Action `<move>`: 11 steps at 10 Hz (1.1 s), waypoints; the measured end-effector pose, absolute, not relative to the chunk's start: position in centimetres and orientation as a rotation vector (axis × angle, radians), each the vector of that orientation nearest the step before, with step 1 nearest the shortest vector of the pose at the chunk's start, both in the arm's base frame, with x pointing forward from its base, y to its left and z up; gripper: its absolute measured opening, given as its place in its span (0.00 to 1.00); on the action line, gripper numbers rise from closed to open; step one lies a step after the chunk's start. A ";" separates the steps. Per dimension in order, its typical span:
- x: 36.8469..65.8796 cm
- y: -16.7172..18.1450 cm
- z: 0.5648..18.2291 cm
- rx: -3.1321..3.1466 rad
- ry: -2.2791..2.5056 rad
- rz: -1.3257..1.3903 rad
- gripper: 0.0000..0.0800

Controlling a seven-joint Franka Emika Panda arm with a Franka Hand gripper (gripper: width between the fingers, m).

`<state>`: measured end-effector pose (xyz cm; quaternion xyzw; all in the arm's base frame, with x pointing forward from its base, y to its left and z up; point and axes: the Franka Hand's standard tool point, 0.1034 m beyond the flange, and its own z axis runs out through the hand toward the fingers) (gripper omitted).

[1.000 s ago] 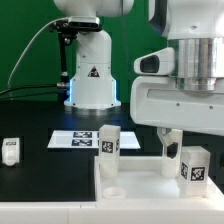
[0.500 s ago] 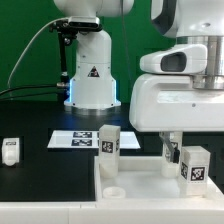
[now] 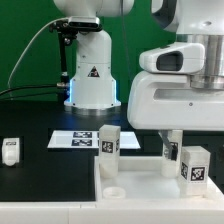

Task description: Assemble square table

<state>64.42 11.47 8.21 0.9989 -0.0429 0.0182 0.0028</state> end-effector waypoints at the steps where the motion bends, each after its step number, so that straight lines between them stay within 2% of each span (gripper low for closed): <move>1: 64.4 11.5 8.2 3.127 -0.252 0.057 0.59; 2: 64.4 11.5 8.2 3.122 -0.315 0.058 0.35; 5: 64.4 11.4 8.2 3.082 -0.604 0.060 0.36; 10: 64.2 10.6 8.0 2.630 -1.878 0.039 0.36; 11: 64.1 10.5 8.0 2.563 -1.980 0.027 0.36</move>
Offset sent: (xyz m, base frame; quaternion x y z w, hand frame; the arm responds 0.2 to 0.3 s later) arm 0.0000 0.0000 0.0000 0.0000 0.0000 0.1938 0.9810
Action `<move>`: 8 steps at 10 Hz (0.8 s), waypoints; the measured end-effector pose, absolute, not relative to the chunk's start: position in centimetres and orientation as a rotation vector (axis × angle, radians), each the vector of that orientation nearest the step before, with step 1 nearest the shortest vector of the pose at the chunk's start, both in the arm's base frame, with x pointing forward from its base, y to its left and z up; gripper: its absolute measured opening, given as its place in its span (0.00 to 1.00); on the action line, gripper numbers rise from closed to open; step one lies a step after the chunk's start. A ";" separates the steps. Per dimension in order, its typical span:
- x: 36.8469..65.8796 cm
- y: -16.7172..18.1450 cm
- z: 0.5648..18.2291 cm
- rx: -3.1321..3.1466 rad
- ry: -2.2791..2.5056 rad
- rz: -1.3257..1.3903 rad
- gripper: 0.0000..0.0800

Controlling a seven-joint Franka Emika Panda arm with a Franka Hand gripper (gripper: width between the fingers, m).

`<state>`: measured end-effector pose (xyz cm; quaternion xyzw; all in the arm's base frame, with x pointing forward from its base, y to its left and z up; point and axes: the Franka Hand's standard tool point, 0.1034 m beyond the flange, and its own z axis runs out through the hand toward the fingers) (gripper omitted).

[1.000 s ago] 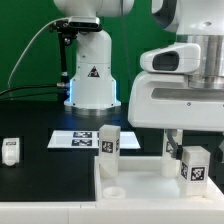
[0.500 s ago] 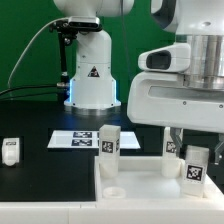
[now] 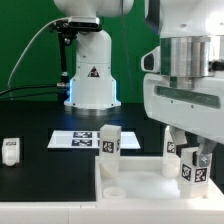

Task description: Assemble square table

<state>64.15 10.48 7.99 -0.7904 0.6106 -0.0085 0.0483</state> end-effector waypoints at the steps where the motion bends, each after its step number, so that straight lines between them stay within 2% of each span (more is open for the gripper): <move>1: 64.1 10.5 8.0 -2.338 1.950 -0.020 0.36; 6: 63.7 10.2 7.9 -1.626 2.497 0.075 0.36; 8: 63.7 10.2 7.9 -1.592 2.521 0.075 0.36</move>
Offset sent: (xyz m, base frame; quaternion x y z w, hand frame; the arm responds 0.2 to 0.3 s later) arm -0.0046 -0.0143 0.0028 -0.0380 -0.0205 0.3131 0.9488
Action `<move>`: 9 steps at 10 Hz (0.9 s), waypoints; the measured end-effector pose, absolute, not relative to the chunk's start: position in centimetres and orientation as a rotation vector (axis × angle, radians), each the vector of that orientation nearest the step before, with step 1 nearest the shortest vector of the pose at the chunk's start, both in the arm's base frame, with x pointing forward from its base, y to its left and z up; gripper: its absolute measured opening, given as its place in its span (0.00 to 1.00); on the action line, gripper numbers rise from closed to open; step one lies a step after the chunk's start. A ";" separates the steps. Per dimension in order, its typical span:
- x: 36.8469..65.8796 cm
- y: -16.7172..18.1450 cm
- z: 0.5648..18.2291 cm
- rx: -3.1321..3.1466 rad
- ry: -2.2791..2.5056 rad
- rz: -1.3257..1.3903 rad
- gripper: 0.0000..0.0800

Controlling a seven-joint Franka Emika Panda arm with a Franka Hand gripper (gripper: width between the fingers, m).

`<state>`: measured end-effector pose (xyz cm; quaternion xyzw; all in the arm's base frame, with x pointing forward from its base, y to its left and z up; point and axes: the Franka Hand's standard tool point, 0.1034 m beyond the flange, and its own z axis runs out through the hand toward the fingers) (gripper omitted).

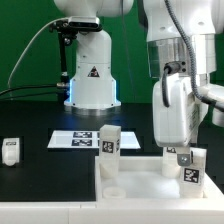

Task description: Assemble square table

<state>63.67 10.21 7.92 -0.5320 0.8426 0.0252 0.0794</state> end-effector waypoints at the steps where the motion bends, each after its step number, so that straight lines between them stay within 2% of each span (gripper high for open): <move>1: 63.7 10.3 7.9 -1.676 2.471 0.065 0.48; 2: 63.7 10.6 8.1 -1.860 2.346 0.040 0.65; 3: 63.7 11.0 8.1 -2.083 2.163 0.007 0.65; 4: 63.7 11.2 8.0 -2.197 2.045 -0.006 0.78; 7: 63.8 11.0 8.1 -2.435 1.780 -0.048 0.81; 9: 63.9 12.0 8.1 -2.803 1.206 -0.127 0.81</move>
Offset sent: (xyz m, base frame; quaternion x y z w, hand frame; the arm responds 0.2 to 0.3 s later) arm -0.0028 0.0218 0.0005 0.0057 -0.0035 -0.4196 0.9077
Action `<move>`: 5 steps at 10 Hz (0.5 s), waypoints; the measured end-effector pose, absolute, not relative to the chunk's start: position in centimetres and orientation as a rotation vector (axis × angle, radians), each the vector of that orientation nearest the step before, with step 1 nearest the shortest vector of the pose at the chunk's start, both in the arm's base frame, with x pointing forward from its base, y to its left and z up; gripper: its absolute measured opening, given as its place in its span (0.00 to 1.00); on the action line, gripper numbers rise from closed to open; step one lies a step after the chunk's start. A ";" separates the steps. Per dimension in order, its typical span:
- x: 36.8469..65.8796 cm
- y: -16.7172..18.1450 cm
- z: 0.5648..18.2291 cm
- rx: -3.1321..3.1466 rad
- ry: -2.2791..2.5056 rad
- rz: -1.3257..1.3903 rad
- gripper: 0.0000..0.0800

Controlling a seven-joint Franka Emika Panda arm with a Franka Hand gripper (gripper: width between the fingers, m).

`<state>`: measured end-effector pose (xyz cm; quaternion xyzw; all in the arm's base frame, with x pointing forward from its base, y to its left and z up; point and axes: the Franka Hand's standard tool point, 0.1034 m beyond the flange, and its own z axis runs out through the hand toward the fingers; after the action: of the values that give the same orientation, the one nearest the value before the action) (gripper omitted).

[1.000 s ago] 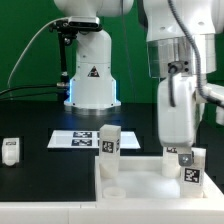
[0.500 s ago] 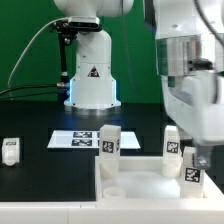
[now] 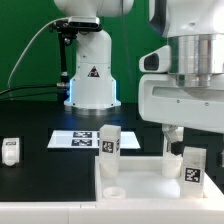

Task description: Assemble square table

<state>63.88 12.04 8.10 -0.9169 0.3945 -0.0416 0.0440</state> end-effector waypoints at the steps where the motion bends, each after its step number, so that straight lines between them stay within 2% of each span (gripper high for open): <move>1: 63.8 12.2 8.1 -2.882 1.014 -0.130 0.81; 5: 63.9 12.2 7.6 -3.020 0.632 -0.163 0.81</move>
Offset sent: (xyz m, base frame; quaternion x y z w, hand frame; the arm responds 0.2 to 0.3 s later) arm 0.0000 0.0000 0.0000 0.0000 0.0000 -0.1938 0.9810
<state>63.91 12.18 7.60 -0.9771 0.2044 -0.0528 0.0258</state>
